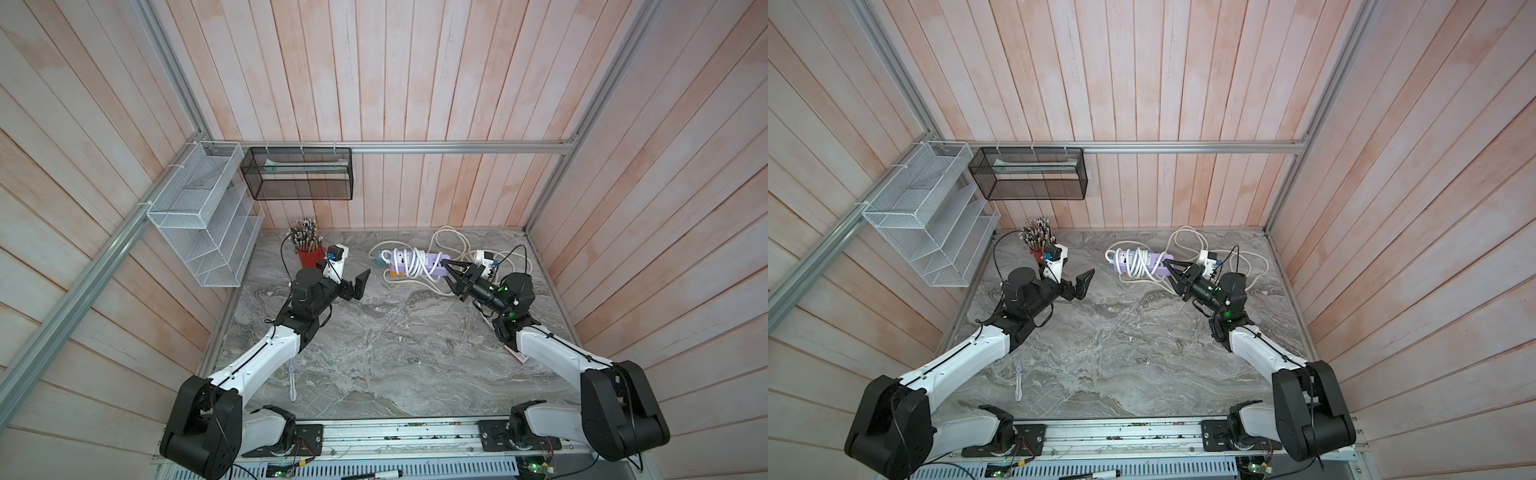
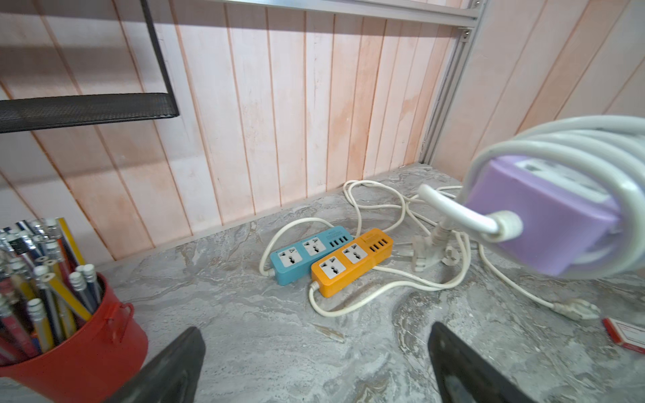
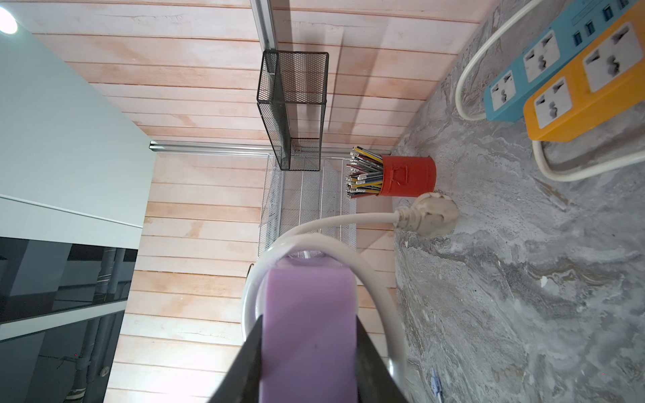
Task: Unwrap the cord wrapped around the power strip
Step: Pick up the power strip from the center of the board, then unwrap the power cord from the power strip.
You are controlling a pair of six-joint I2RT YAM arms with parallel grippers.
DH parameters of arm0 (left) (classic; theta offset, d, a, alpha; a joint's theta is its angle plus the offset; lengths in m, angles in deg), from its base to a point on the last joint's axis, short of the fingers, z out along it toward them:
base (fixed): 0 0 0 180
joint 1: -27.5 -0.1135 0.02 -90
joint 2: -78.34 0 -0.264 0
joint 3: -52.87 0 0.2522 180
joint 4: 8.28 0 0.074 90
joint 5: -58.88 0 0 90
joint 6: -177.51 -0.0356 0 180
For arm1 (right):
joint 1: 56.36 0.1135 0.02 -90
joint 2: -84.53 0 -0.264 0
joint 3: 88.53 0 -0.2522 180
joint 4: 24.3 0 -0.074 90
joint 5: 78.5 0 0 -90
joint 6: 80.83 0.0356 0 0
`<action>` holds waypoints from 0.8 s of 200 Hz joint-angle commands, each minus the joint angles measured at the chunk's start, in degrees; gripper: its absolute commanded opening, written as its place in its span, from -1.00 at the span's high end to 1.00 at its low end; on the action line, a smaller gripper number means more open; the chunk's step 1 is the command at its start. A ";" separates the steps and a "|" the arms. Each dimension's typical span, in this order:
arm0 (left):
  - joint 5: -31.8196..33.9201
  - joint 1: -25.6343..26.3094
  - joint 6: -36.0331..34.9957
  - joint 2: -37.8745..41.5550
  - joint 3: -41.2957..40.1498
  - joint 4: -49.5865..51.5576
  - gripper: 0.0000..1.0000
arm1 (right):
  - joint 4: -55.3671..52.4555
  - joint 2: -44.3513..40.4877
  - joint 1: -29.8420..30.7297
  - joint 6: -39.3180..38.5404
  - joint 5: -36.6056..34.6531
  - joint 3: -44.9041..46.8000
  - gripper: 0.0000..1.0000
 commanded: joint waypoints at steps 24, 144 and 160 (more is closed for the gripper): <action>1.69 3.63 0.52 1.34 -3.55 -7.37 -0.99 | 2.20 -1.62 -0.24 0.49 0.86 -3.78 0.54; 1.54 5.44 -0.05 2.70 -7.52 -11.99 -0.99 | 5.75 0.61 -0.20 4.54 1.90 -4.65 0.54; 1.20 5.45 0.23 2.94 -7.80 -12.69 -1.00 | 6.01 1.06 -0.23 5.24 2.09 -5.20 0.54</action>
